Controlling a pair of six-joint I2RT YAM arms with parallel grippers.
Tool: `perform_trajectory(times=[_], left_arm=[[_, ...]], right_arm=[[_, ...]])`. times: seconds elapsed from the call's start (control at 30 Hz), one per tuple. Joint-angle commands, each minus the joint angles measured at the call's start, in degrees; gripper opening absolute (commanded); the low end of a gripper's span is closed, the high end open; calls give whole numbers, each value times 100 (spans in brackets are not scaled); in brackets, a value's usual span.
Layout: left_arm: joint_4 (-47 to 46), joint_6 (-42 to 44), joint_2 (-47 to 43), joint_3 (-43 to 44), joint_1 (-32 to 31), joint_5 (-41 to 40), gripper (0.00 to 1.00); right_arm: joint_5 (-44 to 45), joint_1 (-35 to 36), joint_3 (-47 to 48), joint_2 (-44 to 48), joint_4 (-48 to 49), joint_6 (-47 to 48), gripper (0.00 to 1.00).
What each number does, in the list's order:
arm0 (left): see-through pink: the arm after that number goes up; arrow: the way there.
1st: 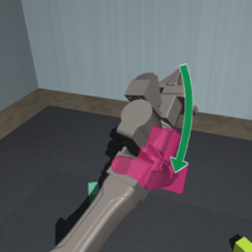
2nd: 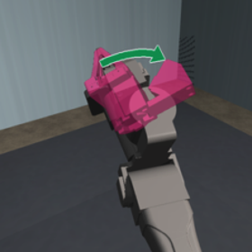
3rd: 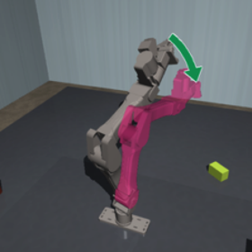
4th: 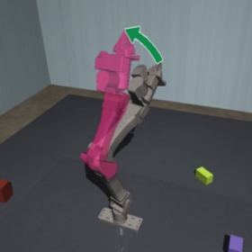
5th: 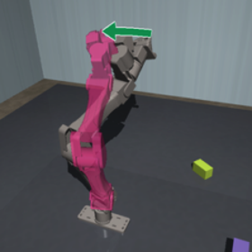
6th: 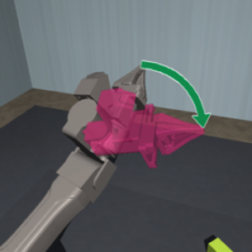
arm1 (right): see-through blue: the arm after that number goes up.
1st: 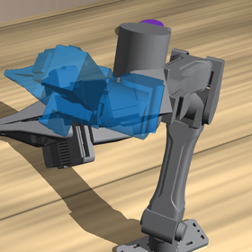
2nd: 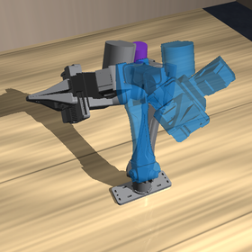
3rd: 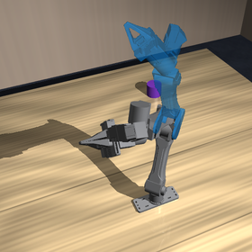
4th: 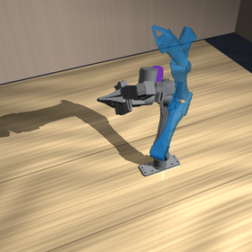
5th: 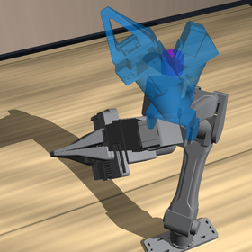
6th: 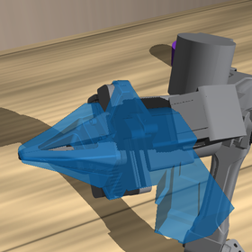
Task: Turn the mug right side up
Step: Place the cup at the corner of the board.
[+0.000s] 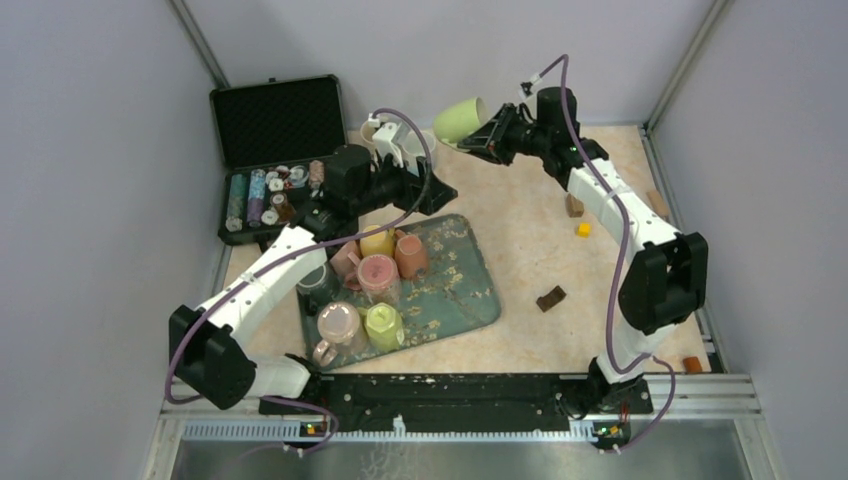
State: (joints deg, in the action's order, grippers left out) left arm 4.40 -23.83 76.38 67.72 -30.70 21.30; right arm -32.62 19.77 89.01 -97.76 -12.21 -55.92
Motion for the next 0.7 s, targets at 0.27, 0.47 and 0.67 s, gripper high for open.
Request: perform_trajectory(times=[0.27, 0.47, 0.67], left_arm=[[-151, 106, -220, 17, 40, -33, 99], [-137, 107, -250, 19, 55, -46, 99], [-92, 106, -255, 35, 64, -30, 99]], right_arm=[[3867, 46, 887, -248, 349, 60, 0], [3965, 45, 1005, -357, 374, 5244, 0], [3667, 45, 1465, -721, 111, 5463, 0]])
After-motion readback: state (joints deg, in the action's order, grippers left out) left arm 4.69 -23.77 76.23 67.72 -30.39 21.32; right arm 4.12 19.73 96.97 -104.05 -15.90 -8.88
